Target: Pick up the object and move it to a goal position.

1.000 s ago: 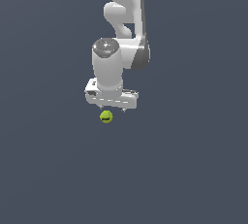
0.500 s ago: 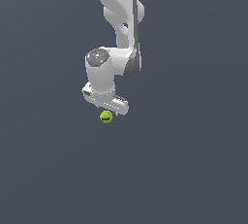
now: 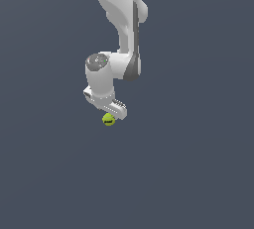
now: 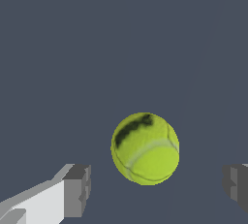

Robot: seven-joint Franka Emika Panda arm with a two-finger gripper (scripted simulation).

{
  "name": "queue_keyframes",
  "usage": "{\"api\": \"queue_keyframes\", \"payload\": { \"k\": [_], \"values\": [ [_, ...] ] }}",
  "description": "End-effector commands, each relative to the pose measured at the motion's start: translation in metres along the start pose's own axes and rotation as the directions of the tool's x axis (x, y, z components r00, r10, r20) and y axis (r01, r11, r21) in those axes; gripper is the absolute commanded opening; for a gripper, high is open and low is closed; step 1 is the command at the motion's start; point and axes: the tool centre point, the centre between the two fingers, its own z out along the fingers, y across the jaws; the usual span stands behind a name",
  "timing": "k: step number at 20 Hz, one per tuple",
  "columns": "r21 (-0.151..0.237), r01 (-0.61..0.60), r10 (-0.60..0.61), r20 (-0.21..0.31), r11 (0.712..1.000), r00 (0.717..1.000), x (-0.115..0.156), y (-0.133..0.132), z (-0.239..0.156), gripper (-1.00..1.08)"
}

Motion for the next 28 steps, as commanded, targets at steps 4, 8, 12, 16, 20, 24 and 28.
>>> {"api": "queue_keyframes", "payload": {
  "k": [4, 8, 12, 16, 20, 24, 28],
  "values": [
    [0.000, 0.000, 0.000, 0.000, 1.000, 1.000, 0.000, 0.000, 0.003, 1.00],
    [0.000, -0.002, 0.002, 0.000, 1.000, 1.000, 0.000, 0.001, 0.016, 1.00],
    [0.000, -0.005, 0.005, -0.001, 1.000, 1.000, -0.001, 0.001, 0.037, 1.00],
    [0.000, -0.006, 0.006, -0.001, 1.000, 1.000, -0.001, 0.001, 0.048, 1.00],
    [0.000, -0.006, 0.006, -0.001, 1.000, 1.000, 0.000, 0.001, 0.051, -1.00],
    [0.000, -0.006, 0.006, -0.001, 1.000, 1.000, 0.000, 0.001, 0.051, -1.00],
    [0.000, -0.006, 0.006, -0.001, 1.000, 1.000, 0.000, 0.001, 0.051, -1.00]
  ]
}}
